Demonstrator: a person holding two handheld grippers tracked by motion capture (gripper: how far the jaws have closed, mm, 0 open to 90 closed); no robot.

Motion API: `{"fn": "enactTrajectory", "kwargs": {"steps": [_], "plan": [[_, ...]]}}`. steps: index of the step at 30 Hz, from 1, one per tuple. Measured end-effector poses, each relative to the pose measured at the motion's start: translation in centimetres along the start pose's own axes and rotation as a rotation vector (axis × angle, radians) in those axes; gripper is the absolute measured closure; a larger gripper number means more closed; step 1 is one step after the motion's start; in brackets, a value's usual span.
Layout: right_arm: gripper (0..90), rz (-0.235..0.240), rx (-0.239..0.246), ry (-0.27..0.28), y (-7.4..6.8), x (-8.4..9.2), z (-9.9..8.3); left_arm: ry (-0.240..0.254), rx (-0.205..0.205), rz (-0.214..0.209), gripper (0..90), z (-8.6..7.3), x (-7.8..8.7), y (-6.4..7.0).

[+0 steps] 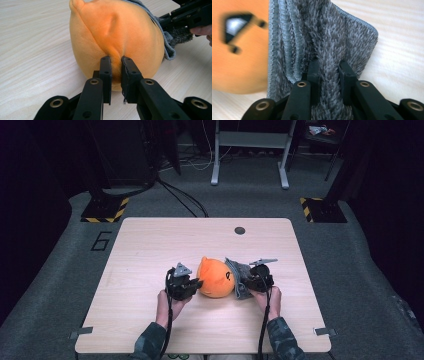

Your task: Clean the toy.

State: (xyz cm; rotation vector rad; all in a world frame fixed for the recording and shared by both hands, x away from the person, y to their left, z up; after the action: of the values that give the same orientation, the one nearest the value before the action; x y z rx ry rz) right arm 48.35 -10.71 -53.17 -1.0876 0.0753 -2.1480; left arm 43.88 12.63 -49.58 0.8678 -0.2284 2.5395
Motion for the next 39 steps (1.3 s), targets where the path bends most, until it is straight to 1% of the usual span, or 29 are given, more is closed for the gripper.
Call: {"fn": "enactTrajectory", "kwargs": {"steps": [2, 3, 4, 5, 6, 7, 9, 11, 13, 14, 15, 17, 19, 21, 22, 23, 24, 25, 26, 27, 28, 29, 30, 31, 33, 36, 37, 38, 39], "plan": [[75.0, -0.006, -0.013, -0.006, 0.5, 0.1, -0.2, -0.003, 0.000, 0.004, 79.8, -0.1, 0.0, -0.1], [75.0, -0.011, -0.012, 0.008, 0.7, 0.4, -0.1, -0.003, 0.000, 0.004, 79.8, -0.1, 0.0, -0.1], [75.0, -0.011, -0.012, 0.008, 0.7, 0.4, -0.1, -0.003, -0.001, 0.004, 79.8, -0.1, 0.0, -0.1], [75.0, -0.022, -0.004, 0.034, 0.7, 1.5, 0.3, 0.000, 0.000, 0.003, 79.8, -0.1, 0.0, -0.2], [75.0, -0.017, -0.007, 0.058, 0.6, 2.1, 0.7, 0.002, 0.001, 0.006, 79.8, -0.1, 0.0, -0.2], [75.0, -0.022, 0.010, 0.078, 0.4, 2.9, 1.2, -0.001, 0.000, 0.004, 79.8, -0.1, 0.0, -0.2], [75.0, -0.011, 0.030, 0.116, -0.4, 4.2, 2.4, 0.000, 0.001, 0.005, 79.8, -0.1, 0.0, -0.2], [75.0, -0.001, 0.054, 0.141, -1.5, 5.3, 3.6, -0.003, 0.001, 0.007, 79.8, -0.1, 0.0, -0.1], [75.0, 0.023, 0.087, 0.161, -2.8, 5.9, 4.7, -0.002, 0.001, 0.008, 79.8, -0.1, 0.0, -0.1], [75.0, 0.023, 0.087, 0.161, -2.8, 5.9, 4.7, -0.002, 0.000, 0.008, 79.8, -0.1, 0.0, -0.1], [75.0, 0.032, 0.104, 0.163, -3.5, 6.0, 5.2, -0.002, 0.001, 0.009, 79.8, -0.1, 0.0, -0.1], [75.0, 0.046, 0.134, 0.164, -5.0, 5.9, 6.1, 0.000, 0.003, 0.010, 79.8, 0.0, 0.0, -0.1], [75.0, 0.070, 0.177, 0.141, -6.9, 5.0, 6.8, 0.004, 0.004, 0.008, 79.8, 0.1, 0.0, 0.0], [74.9, 0.085, 0.198, 0.121, -8.0, 4.2, 7.0, 0.005, -0.003, 0.008, 79.8, 0.1, 0.0, 0.0], [74.9, 0.085, 0.198, 0.121, -8.0, 4.2, 7.0, 0.005, -0.003, 0.008, 79.7, 0.1, 0.0, 0.0], [74.9, 0.094, 0.221, 0.101, -8.8, 3.4, 7.1, 0.005, -0.004, 0.007, 79.7, 0.2, 0.0, 0.1], [74.9, 0.094, 0.221, 0.101, -8.8, 3.4, 7.1, 0.005, -0.004, 0.007, 79.7, 0.2, 0.0, 0.1], [74.8, 0.103, 0.233, 0.081, -9.4, 2.6, 7.0, 0.007, -0.002, 0.006, 79.7, 0.3, 0.0, 0.1], [74.8, 0.107, 0.236, 0.075, -9.7, 2.3, 7.0, 0.011, -0.002, 0.004, 79.7, 0.3, 0.0, 0.2], [74.8, 0.107, 0.236, 0.075, -9.7, 2.3, 7.0, 0.011, -0.002, 0.004, 79.7, 0.3, 0.0, 0.2], [74.8, 0.107, 0.244, 0.067, -9.9, 2.0, 7.0, 0.010, -0.010, 0.005, 79.7, 0.3, 0.0, 0.2], [74.8, 0.112, 0.246, 0.056, -10.1, 1.6, 6.9, 0.011, -0.009, 0.005, 79.7, 0.4, 0.0, 0.2], [74.8, 0.099, 0.260, 0.033, -10.3, 0.9, 6.6, 0.013, -0.005, 0.009, 79.7, 0.4, 0.0, 0.3], [74.8, 0.088, 0.270, 0.022, -10.3, 0.5, 6.4, 0.013, -0.005, 0.009, 79.7, 0.4, 0.0, 0.3], [74.8, 0.084, 0.270, 0.016, -10.2, 0.3, 6.3, 0.011, -0.003, 0.008, 79.7, 0.4, 0.0, 0.2], [74.7, 0.082, 0.268, 0.025, -9.8, 0.4, 6.1, 0.010, 0.001, 0.007, 79.7, 0.4, 0.0, 0.2], [74.7, 0.061, 0.244, 0.024, -9.4, 0.7, 5.9, 0.010, 0.001, 0.006, 79.7, 0.4, 0.0, 0.2], [74.7, 0.058, 0.253, 0.027, -9.1, 0.7, 5.9, 0.013, 0.004, 0.005, 79.7, 0.4, 0.0, 0.2], [74.7, 0.055, 0.242, 0.026, -8.7, 0.8, 5.7, 0.013, 0.005, 0.004, 79.7, 0.4, 0.0, 0.2]]}}
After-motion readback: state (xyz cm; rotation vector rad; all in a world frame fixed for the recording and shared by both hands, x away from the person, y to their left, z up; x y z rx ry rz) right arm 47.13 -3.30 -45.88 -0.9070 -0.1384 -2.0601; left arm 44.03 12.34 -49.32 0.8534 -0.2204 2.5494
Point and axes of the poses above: each handheld gripper's, and its own axes: x roughly backward along the jaws, z roughly out of its top, y roughly to its right, the point moved 6 cm from there along -x, roughly forward along the jaws, and after that the axes turned 15 degrees about z, right-handed, at the moved point
